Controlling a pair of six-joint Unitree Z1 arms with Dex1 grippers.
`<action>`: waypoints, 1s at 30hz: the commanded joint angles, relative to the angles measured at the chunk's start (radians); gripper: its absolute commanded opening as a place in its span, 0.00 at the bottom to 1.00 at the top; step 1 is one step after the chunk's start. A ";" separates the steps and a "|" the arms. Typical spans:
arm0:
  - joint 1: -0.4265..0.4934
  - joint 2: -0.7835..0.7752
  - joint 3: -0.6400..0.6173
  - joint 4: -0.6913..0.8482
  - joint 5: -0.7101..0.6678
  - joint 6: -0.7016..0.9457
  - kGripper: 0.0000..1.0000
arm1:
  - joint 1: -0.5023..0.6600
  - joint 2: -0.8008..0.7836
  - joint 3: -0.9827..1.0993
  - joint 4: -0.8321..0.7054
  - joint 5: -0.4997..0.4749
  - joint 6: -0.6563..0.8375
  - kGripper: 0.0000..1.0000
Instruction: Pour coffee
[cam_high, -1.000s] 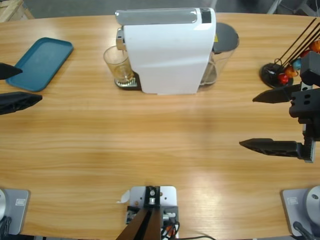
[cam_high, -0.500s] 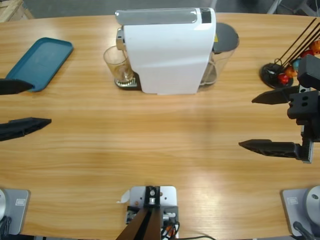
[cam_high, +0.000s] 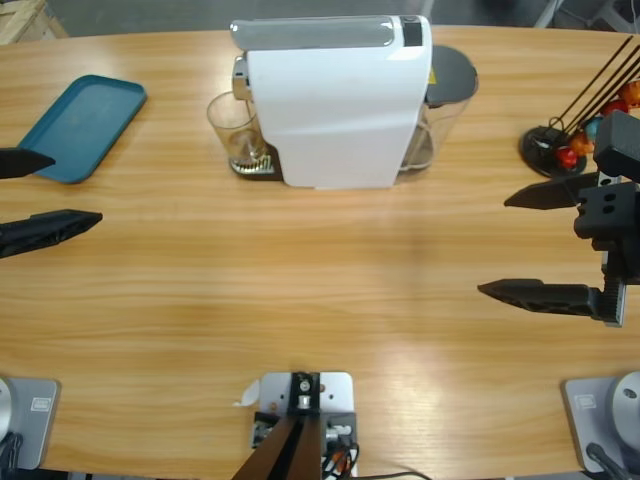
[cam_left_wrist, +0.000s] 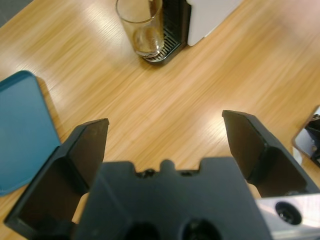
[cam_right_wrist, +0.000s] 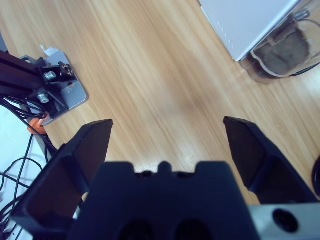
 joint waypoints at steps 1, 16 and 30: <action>-0.013 -0.025 0.052 -0.031 0.057 -0.043 0.99 | 0.012 -0.010 0.030 -0.009 -0.018 0.010 1.00; -0.013 -0.055 0.102 -0.114 0.085 -0.048 0.96 | 0.012 -0.010 0.030 -0.009 -0.018 0.013 1.00; -0.013 -0.027 0.110 -0.132 0.082 -0.052 0.95 | 0.012 -0.033 0.041 -0.018 -0.078 0.057 1.00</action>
